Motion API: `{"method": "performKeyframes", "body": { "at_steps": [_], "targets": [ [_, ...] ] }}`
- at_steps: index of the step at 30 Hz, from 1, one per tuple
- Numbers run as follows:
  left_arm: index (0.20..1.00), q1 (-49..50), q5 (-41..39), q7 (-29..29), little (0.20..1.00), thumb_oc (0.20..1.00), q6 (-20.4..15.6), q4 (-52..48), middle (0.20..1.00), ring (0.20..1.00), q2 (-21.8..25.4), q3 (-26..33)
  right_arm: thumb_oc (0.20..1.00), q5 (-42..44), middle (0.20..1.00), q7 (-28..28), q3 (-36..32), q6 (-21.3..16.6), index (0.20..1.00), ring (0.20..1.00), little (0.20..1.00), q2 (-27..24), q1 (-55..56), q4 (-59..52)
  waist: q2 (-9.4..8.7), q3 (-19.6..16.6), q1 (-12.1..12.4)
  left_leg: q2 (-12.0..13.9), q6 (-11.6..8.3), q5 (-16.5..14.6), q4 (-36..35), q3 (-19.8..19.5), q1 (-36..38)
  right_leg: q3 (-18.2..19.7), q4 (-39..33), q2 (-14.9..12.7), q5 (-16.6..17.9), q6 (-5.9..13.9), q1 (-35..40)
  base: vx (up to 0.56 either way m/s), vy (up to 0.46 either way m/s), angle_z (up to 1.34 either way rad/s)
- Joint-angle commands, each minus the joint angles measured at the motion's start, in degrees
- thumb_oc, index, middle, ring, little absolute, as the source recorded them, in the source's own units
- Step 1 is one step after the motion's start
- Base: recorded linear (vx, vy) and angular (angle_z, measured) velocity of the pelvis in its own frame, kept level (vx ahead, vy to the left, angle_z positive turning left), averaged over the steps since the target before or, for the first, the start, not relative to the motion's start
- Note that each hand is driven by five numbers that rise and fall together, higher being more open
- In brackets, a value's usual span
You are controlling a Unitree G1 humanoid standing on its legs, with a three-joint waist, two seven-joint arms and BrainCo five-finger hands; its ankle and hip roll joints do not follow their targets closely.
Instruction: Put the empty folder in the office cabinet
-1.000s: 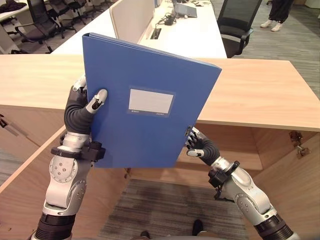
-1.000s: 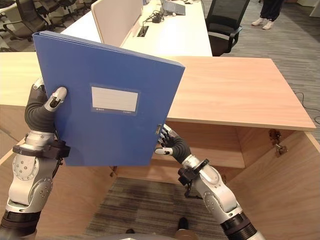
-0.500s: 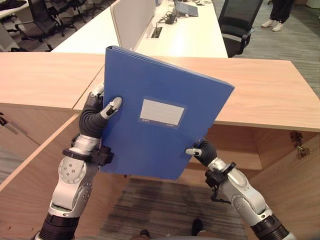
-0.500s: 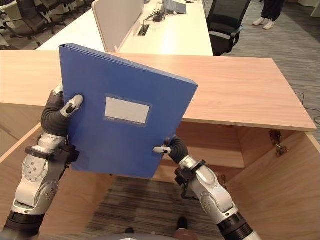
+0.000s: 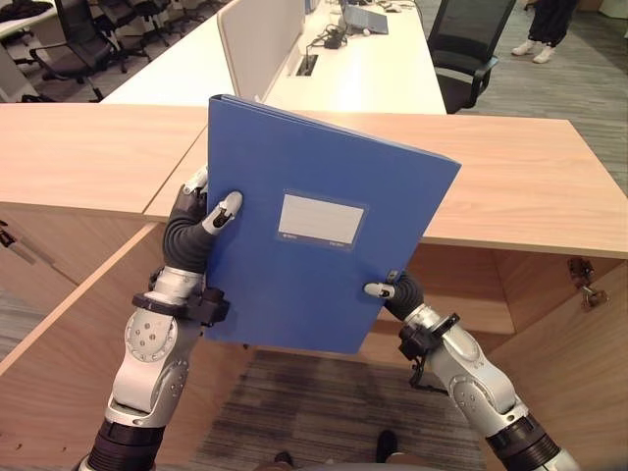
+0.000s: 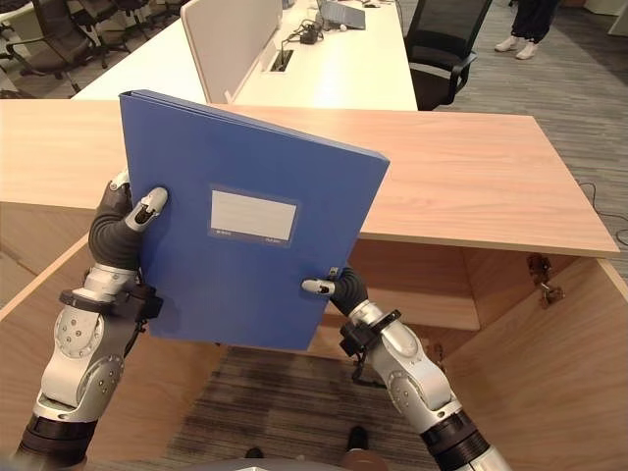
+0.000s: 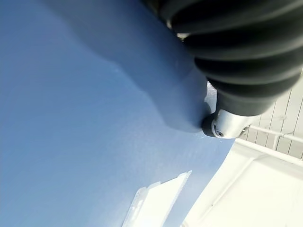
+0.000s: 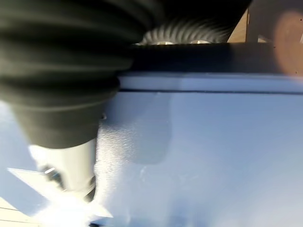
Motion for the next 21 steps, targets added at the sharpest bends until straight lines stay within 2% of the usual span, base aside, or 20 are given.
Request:
{"method": "performKeyframes", "body": {
  "at_steps": [1,13,14,15,16,17,19,21],
  "targets": [
    [0.200,-4.0,0.5,0.1,0.200,0.200,-2.7,-0.8,0.200,0.200,0.5,-2.3,0.200,2.0,0.200,1.7,4.0,-3.2,0.200,0.200,0.200,4.9,-6.9,-3.0,-2.25,0.1,-0.4,-1.3,0.45,-3.0,0.1,-0.6,1.0,-0.5,1.7,-3.0,-7.2,4.53,6.0,0.00,0.000,0.00],
    [0.209,-3.3,1.0,0.4,0.209,0.209,-2.9,0.1,0.209,0.209,0.2,-1.7,0.200,0.7,0.200,2.0,4.0,-3.0,0.200,0.200,0.200,4.1,-6.7,-2.8,-2.27,0.2,-0.3,-1.2,0.36,-2.9,0.1,-0.6,0.9,-0.5,1.7,-2.8,-7.3,4.53,5.9,0.00,0.000,0.00],
    [0.388,-3.0,1.0,0.4,0.388,0.388,-2.9,0.1,0.388,0.388,0.2,-1.5,0.200,0.6,0.200,2.0,3.9,-3.0,0.200,0.200,0.200,3.9,-6.6,-2.8,-2.27,0.2,-0.3,-1.2,0.37,-2.9,0.1,-0.7,0.8,-0.5,1.8,-2.8,-7.3,4.52,5.9,0.00,0.000,0.00],
    [0.523,-2.7,1.0,0.4,0.523,0.523,-2.9,0.1,0.523,0.523,0.1,-1.4,0.200,0.5,0.200,2.0,3.9,-2.9,0.200,0.200,0.200,3.8,-6.5,-2.8,-2.28,0.1,-0.3,-1.2,0.37,-2.9,0.1,-0.7,0.9,-0.4,1.8,-2.8,-7.3,4.51,5.9,0.00,0.000,0.00],
    [0.959,-1.9,1.0,0.5,0.959,0.959,-3.0,0.4,0.959,0.959,0.0,-0.9,0.200,0.0,0.200,2.0,3.6,-2.9,0.200,0.200,0.200,3.6,-6.2,-2.6,-2.32,0.2,-0.2,-1.2,0.37,-2.9,0.1,-0.7,0.8,-0.5,1.8,-2.8,-7.4,4.51,5.9,0.00,0.000,0.00],
    [1.000,-1.1,1.3,0.7,1.000,1.000,-3.0,0.6,1.000,1.000,-0.1,-0.2,0.200,-0.8,0.200,2.1,3.3,-2.7,0.200,0.200,0.200,3.3,-6.0,-2.5,-2.34,0.2,-0.1,-1.2,0.39,-2.9,0.1,-0.8,0.8,-0.6,1.8,-2.8,-7.4,4.50,5.8,0.00,0.000,0.00],
    [1.000,0.3,1.4,1.0,1.000,1.000,-2.9,1.7,1.000,1.000,0.1,0.8,0.200,-2.9,0.200,2.6,2.9,-2.6,0.200,0.200,0.200,2.5,-5.7,-2.5,-2.33,0.3,0.1,-1.3,0.39,-2.8,0.1,-0.9,0.6,-0.6,1.8,-2.7,-7.4,4.52,5.8,0.00,0.000,0.00],
    [1.000,2.6,1.7,0.4,1.000,1.000,-2.5,3.2,1.000,1.000,0.8,2.4,0.200,-8.7,0.200,3.8,3.2,-1.6,0.200,0.200,0.200,0.1,-5.7,-1.6,-2.33,0.4,0.5,-1.3,0.43,-2.8,0.1,-1.1,0.5,-0.7,2.0,-2.7,-7.4,4.48,5.7,0.00,0.000,0.00]
  ]
}}
